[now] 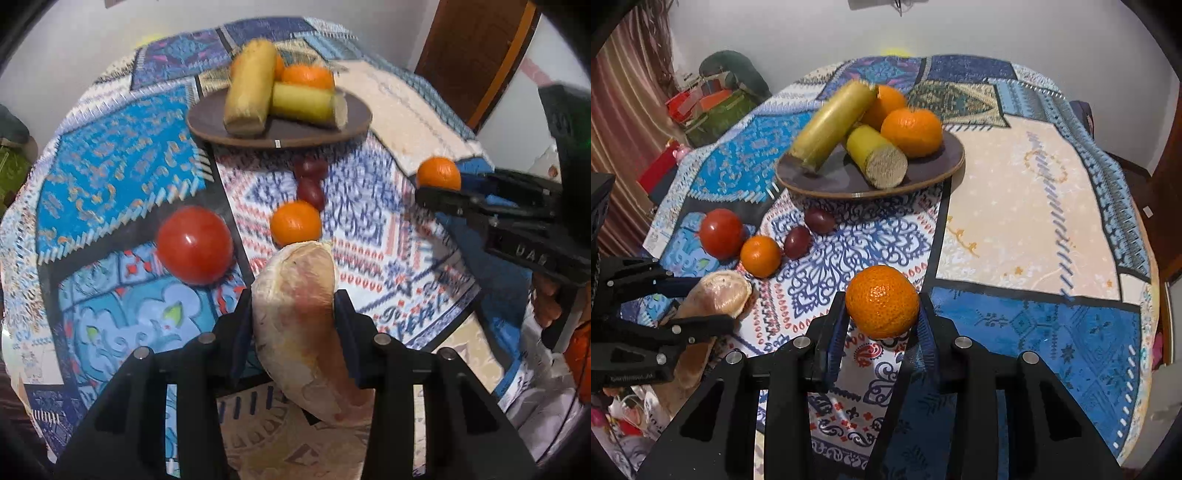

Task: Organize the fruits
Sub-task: 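Grasp a mandarin with the right tool while the left tool holds the pink fruit, then carry the pink fruit and mandarin with both tools over the dark plate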

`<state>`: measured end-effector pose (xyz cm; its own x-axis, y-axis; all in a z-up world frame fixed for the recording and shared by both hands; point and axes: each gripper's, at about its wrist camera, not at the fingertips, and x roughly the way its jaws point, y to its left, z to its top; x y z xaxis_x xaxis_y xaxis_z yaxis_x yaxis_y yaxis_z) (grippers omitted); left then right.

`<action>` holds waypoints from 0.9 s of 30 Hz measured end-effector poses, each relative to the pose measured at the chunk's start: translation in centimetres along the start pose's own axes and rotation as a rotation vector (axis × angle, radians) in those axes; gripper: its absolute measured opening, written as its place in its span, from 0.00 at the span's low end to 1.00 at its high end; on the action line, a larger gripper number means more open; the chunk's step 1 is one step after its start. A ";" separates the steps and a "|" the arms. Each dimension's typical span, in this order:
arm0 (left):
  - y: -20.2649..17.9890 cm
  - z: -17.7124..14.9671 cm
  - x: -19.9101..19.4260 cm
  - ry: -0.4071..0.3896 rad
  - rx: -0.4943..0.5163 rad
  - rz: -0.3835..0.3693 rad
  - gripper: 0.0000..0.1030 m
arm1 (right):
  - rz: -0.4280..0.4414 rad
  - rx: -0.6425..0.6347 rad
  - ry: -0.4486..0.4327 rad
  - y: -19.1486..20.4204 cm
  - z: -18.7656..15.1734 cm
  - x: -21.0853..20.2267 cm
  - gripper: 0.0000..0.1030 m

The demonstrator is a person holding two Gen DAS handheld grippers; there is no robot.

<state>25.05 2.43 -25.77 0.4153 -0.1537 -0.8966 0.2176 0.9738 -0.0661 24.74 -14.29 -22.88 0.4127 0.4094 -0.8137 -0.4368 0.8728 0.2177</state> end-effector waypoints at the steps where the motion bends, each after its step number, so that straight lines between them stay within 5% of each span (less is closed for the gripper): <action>1: 0.2 0.2 -0.5 -0.014 -0.006 0.003 0.41 | -0.006 -0.005 -0.009 0.0 0.1 -0.3 0.32; 13: 2.0 3.2 -5.1 -0.161 -0.032 0.057 0.41 | -0.032 -0.039 -0.097 0.6 2.5 -2.8 0.32; 27: 5.5 8.9 -5.0 -0.244 -0.069 0.088 0.41 | -0.049 -0.018 -0.158 -0.7 6.7 -2.7 0.32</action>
<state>32.03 7.11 -17.70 0.6326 -0.0955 -0.7686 0.1140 0.9930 -0.0296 29.27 -14.25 -17.27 0.5539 0.4045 -0.7277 -0.4267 0.8884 0.1691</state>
